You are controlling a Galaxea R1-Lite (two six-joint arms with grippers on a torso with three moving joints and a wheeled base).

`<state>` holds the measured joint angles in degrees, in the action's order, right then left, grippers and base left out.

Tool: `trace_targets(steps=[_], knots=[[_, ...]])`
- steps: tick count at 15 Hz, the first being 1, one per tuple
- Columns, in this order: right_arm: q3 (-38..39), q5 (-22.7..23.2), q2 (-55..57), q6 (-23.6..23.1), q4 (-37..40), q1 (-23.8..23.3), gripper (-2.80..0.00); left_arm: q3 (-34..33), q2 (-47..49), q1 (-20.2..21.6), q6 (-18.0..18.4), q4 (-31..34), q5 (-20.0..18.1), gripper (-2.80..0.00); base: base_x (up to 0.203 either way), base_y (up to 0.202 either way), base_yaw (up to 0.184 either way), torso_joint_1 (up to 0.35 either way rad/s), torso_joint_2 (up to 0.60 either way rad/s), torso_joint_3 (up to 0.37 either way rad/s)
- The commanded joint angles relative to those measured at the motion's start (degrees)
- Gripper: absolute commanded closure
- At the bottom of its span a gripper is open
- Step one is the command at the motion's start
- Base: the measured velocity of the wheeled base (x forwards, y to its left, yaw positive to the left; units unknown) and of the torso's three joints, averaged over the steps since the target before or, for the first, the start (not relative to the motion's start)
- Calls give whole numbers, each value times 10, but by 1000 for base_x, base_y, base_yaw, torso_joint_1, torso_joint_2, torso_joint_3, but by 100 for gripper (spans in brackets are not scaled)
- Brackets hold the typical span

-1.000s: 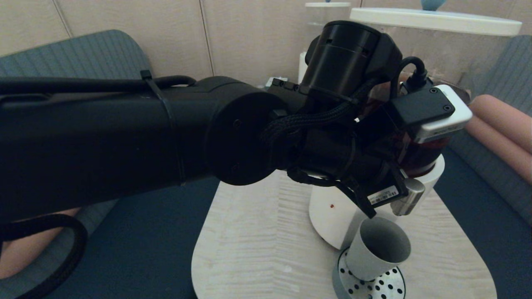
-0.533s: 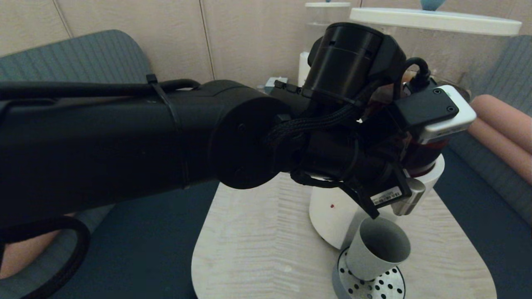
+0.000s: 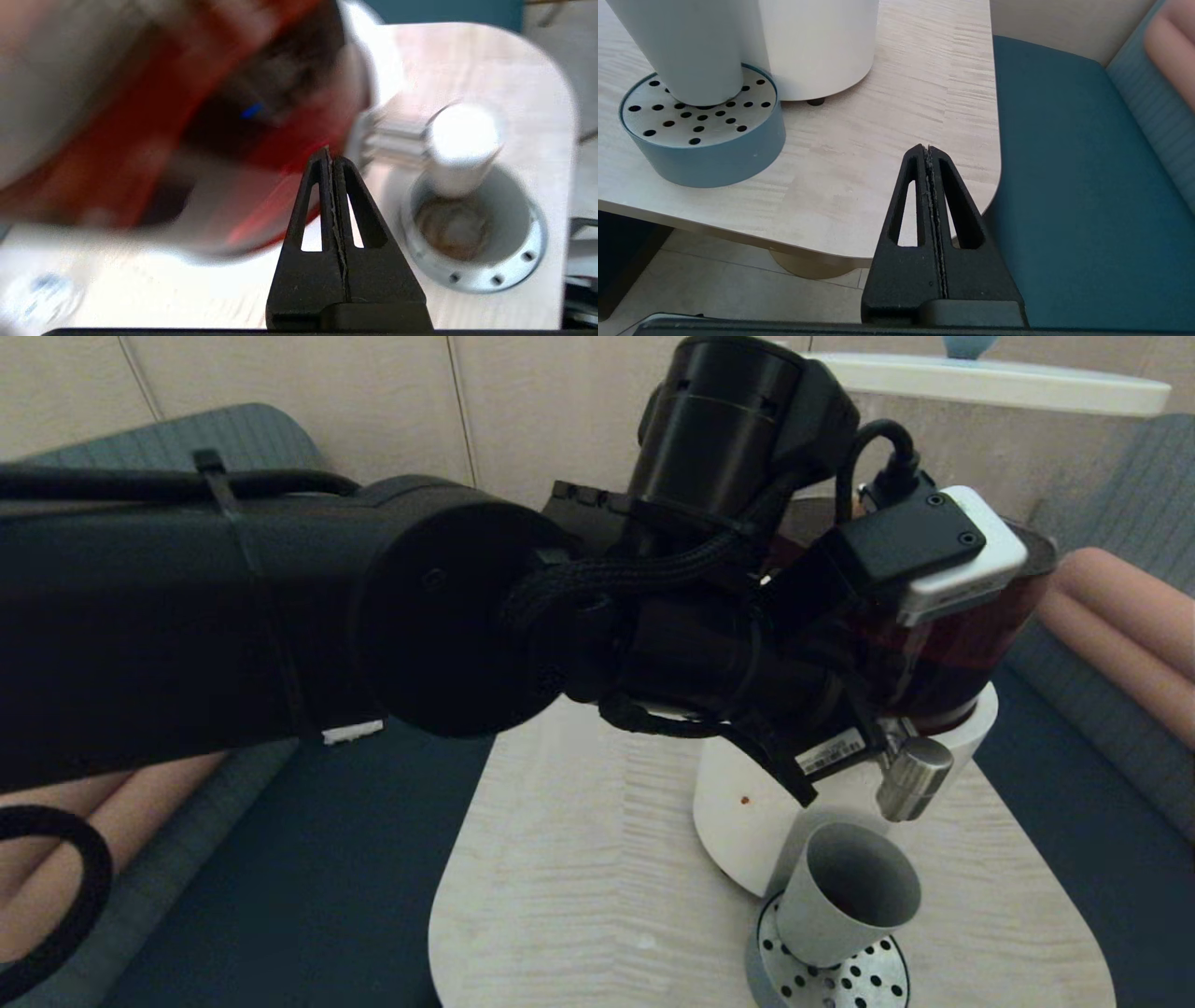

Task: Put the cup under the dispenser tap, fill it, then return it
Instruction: Turn off the faucet, then place the cup next to the water dispenser

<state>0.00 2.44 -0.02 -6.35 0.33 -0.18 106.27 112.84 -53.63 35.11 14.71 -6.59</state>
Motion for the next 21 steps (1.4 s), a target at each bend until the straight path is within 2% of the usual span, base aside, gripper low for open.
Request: trace_targets(steps=[1, 3, 7, 8, 11, 13, 14, 16, 17, 18, 19, 20, 21], knots=[[5, 0, -2, -1, 0, 0, 0, -19, -31, 10, 1, 4, 4, 0, 0, 0, 0, 0, 0, 0], [5, 0, -2, -1, 0, 0, 0, -41, -60, 25, -17, 5, 9, 0, 0, 0, 0, 0, 0, 0], [5, 0, -2, -1, 0, 0, 0, -99, -149, 55, -97, 12, 18, 0, 0, 0, 0, 0, 0, 0], [5, 0, -2, -1, 0, 0, 0, -115, -182, 63, -122, 27, 16, 0, 0, 0, 0, 0, 0, 0], [5, 0, -2, -1, 0, 0, 0, -158, -294, 82, -234, 55, 13, 0, 0, 0, 0, 0, 0, 0], [5, 0, -2, -1, 0, 0, 0, -187, -373, 134, -265, 70, -21, 0, 0, 0, 0, 0, 0, 0], [5, 0, -2, -1, 0, 1, 0, -208, -419, 187, -270, 84, -57, 0, 0, 0, 0, 0, 0, 0], [5, 0, -2, -1, 0, 0, 0, -273, -519, 296, -272, 103, -160, 0, 0, 0, 0, 0, 0, 0], [5, 0, -2, -1, 0, 0, 0, -314, -573, 336, -274, 108, -230, 0, 0, 0, 0, 0, 0, 0], [5, 0, -2, -1, 0, 0, 0, -347, -624, 367, -287, 110, -318, 0, 0, 0, 0, 0, 0, 0], [5, 0, -2, -1, 0, 1, 0, -372, -666, 396, -320, 109, -411, 0, 0, 0, 0, 0, 0, 0], [5, 0, -2, -1, 0, 0, 0, -401, -696, 421, -378, 102, -486, 0, 0, 0, 0, 0, 0, 0], [5, 0, -2, -1, 0, 0, 0, -442, -706, 430, -400, 76, -513, 0, 0, 0, 0, 0, 0, 0]])
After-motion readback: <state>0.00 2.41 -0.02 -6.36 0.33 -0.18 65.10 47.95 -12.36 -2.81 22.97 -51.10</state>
